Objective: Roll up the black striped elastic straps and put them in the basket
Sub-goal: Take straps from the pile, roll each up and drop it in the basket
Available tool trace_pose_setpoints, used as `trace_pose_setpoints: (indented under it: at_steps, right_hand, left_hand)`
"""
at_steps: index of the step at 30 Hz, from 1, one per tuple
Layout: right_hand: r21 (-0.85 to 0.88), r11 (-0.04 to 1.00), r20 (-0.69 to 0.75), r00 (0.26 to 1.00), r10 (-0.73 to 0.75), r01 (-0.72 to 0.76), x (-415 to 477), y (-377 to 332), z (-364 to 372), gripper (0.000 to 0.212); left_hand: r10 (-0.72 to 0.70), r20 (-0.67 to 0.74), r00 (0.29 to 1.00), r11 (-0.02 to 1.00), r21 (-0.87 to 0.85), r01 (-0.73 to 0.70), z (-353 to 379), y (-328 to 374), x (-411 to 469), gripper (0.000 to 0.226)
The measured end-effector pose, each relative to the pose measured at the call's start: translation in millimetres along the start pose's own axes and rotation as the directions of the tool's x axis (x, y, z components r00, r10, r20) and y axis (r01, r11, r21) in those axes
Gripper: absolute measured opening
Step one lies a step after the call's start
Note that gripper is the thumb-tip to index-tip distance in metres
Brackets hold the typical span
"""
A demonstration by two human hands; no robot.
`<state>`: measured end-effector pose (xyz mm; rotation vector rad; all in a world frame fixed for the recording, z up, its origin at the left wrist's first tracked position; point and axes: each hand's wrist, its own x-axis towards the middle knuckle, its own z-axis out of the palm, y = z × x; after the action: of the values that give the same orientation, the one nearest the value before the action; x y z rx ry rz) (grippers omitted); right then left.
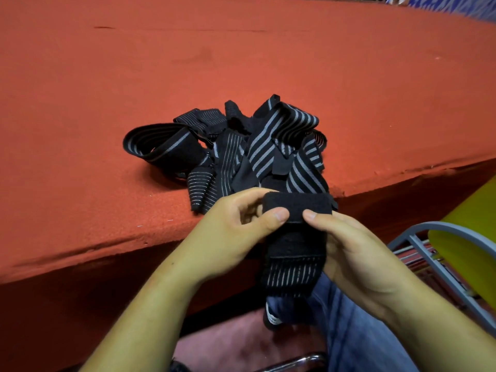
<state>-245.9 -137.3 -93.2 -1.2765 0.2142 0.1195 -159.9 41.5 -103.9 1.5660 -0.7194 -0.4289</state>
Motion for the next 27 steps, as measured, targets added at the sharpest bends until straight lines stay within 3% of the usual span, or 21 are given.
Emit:
trace_pose_setpoints:
  at_steps: [5, 12, 18, 27]
  right_hand:
    - [-0.095, 0.995, -0.036, 0.999, -0.032, 0.028, 2.6, 5.7, -1.6, 0.048]
    - [-0.187, 0.978, -0.107, 0.987, -0.117, 0.096, 4.2, 6.2, -2.7, 0.038]
    - [-0.021, 1.000, -0.027, 0.999, 0.019, -0.020, 3.1, 2.9, 2.3, 0.046]
    - [0.059, 0.990, 0.027, 0.992, 0.124, -0.126, 1.6, 1.5, 0.8, 0.058]
  left_hand:
    - [0.016, -0.011, 1.000, 1.000, -0.027, -0.016, -1.3, -1.5, 0.2, 0.026]
    - [-0.032, 0.013, 0.999, 0.999, -0.042, 0.033, 0.3, -6.7, -1.0, 0.025]
    - [0.000, -0.019, 1.000, 1.000, 0.020, 0.001, -0.9, -6.2, -0.6, 0.023]
    - [0.106, -0.061, 0.992, 0.986, 0.137, -0.097, -2.5, -2.3, -0.7, 0.030]
